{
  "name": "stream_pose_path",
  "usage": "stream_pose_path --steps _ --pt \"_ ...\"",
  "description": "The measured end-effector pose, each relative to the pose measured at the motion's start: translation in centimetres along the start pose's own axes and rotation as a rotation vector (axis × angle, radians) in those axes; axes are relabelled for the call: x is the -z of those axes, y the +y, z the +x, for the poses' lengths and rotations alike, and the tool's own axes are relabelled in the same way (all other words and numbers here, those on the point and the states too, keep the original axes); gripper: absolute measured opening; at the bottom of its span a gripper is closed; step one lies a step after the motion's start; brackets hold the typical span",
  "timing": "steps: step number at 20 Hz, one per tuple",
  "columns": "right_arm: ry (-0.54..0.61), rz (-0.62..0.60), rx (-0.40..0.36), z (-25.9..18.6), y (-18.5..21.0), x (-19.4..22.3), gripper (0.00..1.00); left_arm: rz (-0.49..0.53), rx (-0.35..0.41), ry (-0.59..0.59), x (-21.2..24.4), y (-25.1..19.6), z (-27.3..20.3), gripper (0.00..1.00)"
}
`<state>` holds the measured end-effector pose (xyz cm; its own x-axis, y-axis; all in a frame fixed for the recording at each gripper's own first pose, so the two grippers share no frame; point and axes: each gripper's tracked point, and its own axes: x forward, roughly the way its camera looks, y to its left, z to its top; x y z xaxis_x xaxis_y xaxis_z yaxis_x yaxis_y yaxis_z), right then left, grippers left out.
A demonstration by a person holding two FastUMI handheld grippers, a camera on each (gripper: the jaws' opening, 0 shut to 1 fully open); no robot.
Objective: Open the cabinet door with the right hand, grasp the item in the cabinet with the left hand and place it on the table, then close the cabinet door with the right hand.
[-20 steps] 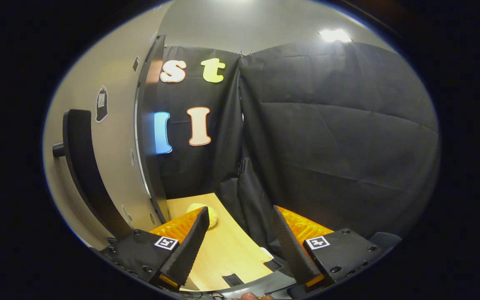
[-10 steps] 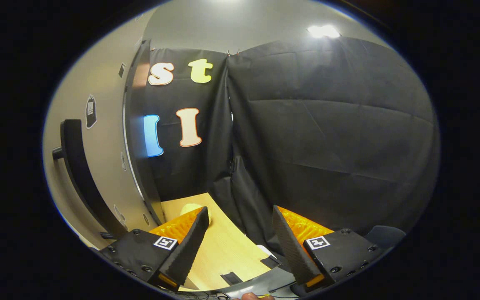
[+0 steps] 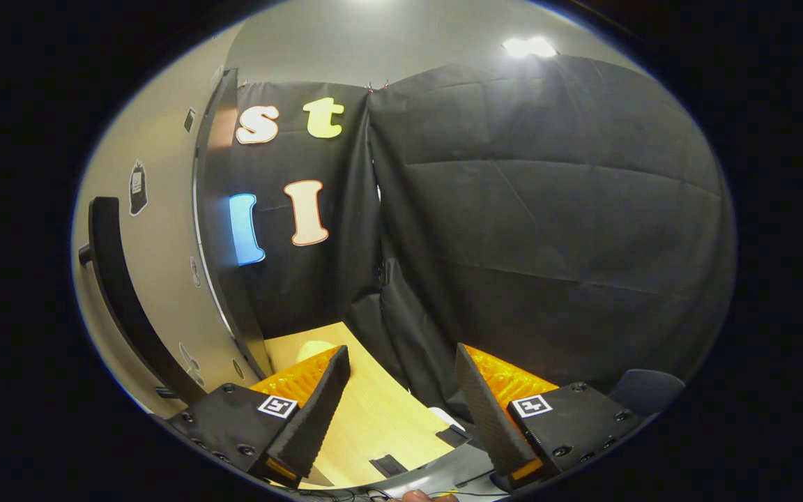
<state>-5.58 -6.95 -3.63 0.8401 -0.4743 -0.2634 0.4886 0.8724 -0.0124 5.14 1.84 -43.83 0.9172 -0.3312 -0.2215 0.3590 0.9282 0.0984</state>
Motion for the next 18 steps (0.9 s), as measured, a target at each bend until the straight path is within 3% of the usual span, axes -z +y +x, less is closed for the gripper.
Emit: stream_pose_path --steps 6,10,13,14,15,18 --pt "-0.061 0.041 0.020 0.2 -1.8 -1.8 0.92 -0.073 -0.036 0.004 -5.6 1.3 -4.1 0.88" --pt "-0.103 0.021 0.021 -0.6 -2.5 -2.4 0.92 -0.051 -0.028 -0.022 -12.4 1.9 -7.1 0.88" --pt "-0.110 0.069 -0.016 -1.6 -2.0 -2.6 0.98 -0.021 -0.045 -0.037 -18.0 3.1 -8.5 0.88" --pt "-0.117 0.082 -0.031 -1.9 -1.8 -3.0 0.93 -0.010 -0.050 -0.033 -19.6 3.3 -8.6 0.87" --pt "-0.125 0.087 -0.046 -2.1 -1.7 -3.4 0.98 -0.004 -0.057 -0.020 -20.8 3.5 -8.7 0.88" --pt "-0.155 0.076 -0.084 -2.9 -1.1 -4.6 0.92 -0.027 -0.069 0.009 -24.6 3.8 -8.5 0.88"
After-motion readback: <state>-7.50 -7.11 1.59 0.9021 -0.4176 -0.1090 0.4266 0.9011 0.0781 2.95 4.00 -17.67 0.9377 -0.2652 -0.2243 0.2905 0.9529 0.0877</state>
